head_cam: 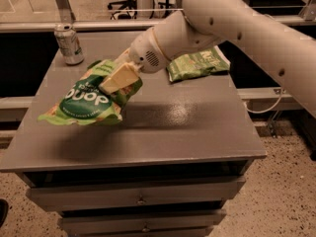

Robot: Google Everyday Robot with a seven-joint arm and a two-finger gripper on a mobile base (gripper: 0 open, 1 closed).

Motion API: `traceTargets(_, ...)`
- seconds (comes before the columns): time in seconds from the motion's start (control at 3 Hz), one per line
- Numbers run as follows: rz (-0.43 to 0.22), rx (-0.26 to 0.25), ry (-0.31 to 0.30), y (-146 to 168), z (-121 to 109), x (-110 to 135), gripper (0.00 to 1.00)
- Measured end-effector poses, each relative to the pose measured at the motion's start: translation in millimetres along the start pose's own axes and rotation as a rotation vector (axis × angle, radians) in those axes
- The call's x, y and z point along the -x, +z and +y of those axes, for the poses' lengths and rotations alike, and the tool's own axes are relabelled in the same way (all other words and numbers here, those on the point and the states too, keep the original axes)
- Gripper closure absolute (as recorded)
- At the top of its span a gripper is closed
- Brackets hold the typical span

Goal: Pick green rice chip bag

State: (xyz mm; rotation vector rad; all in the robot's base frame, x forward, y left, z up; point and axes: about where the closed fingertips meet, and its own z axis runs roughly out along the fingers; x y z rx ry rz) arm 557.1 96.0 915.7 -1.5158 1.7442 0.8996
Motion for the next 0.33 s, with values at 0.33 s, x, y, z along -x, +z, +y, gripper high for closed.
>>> traceTargets(0.33, -0.045, -0.05, 0.011, -13.0, -6.4, 6.7, 1.0)
